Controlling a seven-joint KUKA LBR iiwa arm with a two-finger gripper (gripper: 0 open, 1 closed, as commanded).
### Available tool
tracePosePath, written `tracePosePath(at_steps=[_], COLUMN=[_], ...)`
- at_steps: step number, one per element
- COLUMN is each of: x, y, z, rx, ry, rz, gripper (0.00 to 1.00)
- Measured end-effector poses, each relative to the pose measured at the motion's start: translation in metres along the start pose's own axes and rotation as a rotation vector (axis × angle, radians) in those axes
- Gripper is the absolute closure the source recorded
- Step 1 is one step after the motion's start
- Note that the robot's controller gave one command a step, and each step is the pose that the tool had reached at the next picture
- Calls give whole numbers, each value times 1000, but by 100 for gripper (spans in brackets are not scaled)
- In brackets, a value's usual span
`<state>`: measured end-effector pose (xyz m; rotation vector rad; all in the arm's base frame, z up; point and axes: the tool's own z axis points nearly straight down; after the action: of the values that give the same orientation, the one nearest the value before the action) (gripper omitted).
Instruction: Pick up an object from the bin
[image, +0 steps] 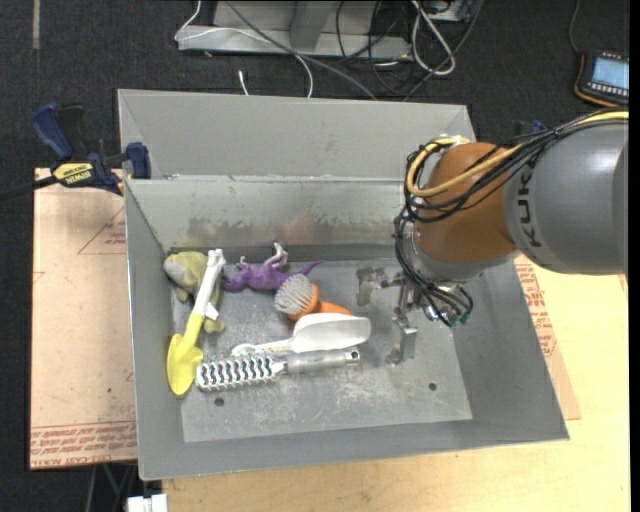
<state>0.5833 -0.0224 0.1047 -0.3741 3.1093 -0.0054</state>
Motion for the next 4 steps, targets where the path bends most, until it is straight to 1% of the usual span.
tracePosePath(at_steps=[1, 2, 3, 4], x=[-10, -6, -11, -11], y=[89, 159, 159, 159], z=[4, 34, 32, 32], rx=[-11, -1, -2, -2], ry=[8, -1, -6, -6], rz=[-24, -58, -204, -204], gripper=[0, 0, 100, 100])
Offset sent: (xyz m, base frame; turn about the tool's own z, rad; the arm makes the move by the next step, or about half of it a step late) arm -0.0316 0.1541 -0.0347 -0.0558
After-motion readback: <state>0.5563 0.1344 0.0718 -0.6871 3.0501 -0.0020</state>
